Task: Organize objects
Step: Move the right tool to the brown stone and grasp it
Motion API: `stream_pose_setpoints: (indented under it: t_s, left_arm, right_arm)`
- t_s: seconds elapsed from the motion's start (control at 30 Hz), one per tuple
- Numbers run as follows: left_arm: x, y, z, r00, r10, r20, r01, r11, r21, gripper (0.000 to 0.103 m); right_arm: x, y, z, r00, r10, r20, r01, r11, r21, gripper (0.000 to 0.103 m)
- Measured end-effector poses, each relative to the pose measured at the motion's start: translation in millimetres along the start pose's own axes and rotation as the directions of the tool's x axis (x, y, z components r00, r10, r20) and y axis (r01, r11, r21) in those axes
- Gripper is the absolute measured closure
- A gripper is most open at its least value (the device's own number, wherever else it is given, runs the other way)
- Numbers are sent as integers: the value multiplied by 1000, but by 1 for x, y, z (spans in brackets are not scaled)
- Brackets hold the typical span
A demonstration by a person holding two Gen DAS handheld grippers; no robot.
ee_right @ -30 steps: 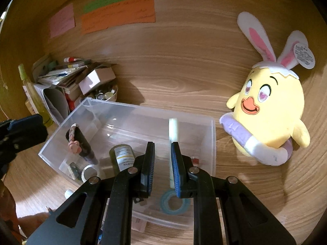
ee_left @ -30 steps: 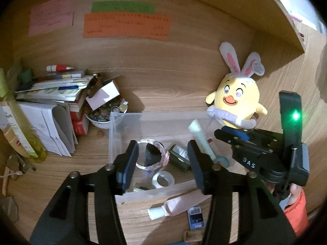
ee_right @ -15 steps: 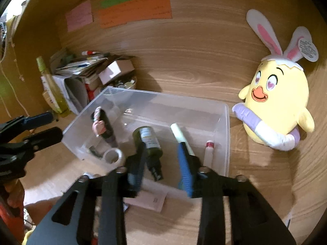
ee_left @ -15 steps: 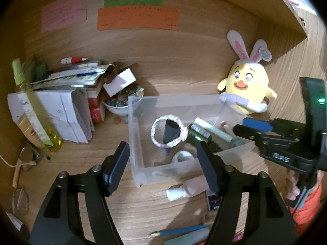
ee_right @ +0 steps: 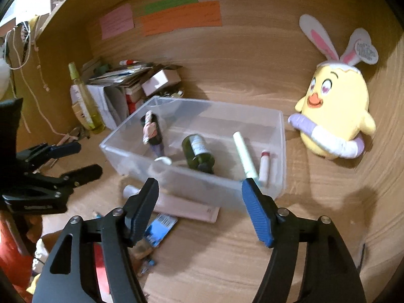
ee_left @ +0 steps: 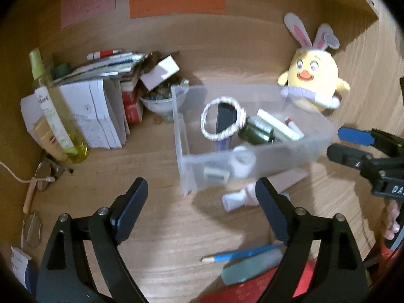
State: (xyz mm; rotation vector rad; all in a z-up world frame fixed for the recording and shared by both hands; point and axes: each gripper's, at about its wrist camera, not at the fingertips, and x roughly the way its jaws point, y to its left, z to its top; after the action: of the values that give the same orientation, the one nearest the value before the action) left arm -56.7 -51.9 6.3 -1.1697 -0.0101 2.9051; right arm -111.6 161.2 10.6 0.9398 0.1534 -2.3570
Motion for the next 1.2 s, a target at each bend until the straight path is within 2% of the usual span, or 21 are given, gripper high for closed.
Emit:
stream_pose_setpoints:
  t_s: [0.2,0.43,0.6,0.8,0.97,1.03,1.2]
  left_arm:
    - [7,-2,-23,998,26,-48,-24,999,35,13]
    - [15,1,-42,993,-18,-121,18,1000,-4,13]
    - [16,3,-54,988,-39,-152,34,999,-30,13]
    - [14,2,-64,982,-62,-179,55,998,-44,13]
    - [11,2,-66,980,-78,-181,68,996,-56,13]
    - [11,2,-67,979,-85,-187,75,995,-61,13]
    - [7,-3,-69,976,-96,-195,86,995,-59,13]
  right_arm:
    - [11,11,-19,998,29,-53,-29,1000,-1,37]
    - [43,25,-41,982,90,-167,-89,996,13,37]
    - [50,36,-53,970,137,-203,-136,991,18,37]
    - [55,45,-61,964,140,-226,-143,990,2,38]
    - [54,47,-62,963,140,-228,-148,989,-16,53]
    - [54,47,-62,964,138,-228,-146,989,-16,64]
    - [51,43,-63,967,130,-218,-134,991,-7,70]
